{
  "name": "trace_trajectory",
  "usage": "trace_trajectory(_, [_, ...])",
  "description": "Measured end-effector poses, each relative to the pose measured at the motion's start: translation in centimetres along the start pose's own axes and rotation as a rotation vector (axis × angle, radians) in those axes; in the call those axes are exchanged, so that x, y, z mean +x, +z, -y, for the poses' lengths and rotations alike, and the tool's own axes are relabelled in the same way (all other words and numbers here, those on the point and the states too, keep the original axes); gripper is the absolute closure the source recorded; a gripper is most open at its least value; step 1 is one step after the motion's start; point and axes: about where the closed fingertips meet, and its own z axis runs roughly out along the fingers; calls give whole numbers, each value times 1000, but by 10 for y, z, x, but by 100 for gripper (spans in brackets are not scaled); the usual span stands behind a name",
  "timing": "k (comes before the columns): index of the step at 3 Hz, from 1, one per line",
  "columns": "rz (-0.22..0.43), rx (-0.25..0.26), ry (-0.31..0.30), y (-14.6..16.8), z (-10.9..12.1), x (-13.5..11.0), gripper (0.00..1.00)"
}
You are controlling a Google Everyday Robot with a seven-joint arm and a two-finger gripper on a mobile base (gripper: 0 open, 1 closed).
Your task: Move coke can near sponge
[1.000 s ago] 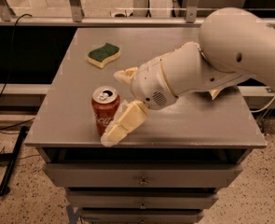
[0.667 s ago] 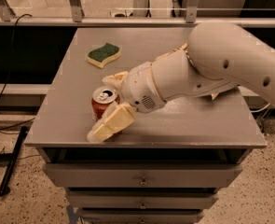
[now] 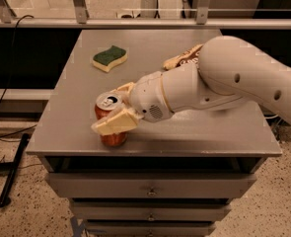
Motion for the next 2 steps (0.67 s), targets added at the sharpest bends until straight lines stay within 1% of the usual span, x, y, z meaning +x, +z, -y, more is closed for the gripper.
trace_trajectory(1, [8, 60, -7, -26, 19, 0, 75])
trace_trajectory(2, [8, 182, -62, -94, 51, -17, 100])
